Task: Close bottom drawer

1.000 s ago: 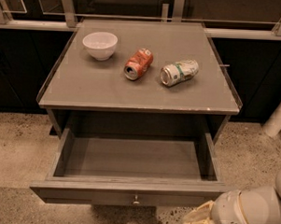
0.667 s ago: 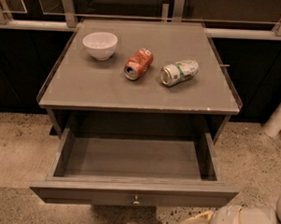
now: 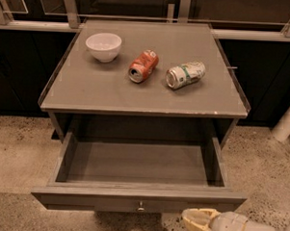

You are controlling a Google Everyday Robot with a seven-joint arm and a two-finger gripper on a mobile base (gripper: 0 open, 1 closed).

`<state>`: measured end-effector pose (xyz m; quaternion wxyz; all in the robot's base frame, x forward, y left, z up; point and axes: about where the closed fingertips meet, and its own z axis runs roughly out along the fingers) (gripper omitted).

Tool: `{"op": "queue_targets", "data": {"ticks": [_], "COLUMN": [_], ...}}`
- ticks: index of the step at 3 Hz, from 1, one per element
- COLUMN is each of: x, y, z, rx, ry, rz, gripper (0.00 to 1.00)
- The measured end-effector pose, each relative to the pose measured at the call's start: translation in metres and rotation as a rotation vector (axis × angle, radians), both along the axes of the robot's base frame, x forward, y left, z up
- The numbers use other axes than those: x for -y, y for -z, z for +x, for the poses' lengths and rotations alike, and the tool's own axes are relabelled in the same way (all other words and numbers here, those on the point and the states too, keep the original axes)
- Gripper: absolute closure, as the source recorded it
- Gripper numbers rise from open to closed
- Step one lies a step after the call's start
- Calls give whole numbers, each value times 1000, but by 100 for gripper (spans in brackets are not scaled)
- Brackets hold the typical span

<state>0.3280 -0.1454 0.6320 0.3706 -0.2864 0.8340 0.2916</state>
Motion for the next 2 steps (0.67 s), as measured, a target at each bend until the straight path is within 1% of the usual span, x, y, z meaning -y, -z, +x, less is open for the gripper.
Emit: {"op": "queue_targets", "data": {"ticks": [1, 2], "x": [-2, -12], "y": [-14, -22], "z": [42, 63], "rx": [148, 198], "ry": [62, 55], "rz": [-38, -60], "gripper": [100, 100]}}
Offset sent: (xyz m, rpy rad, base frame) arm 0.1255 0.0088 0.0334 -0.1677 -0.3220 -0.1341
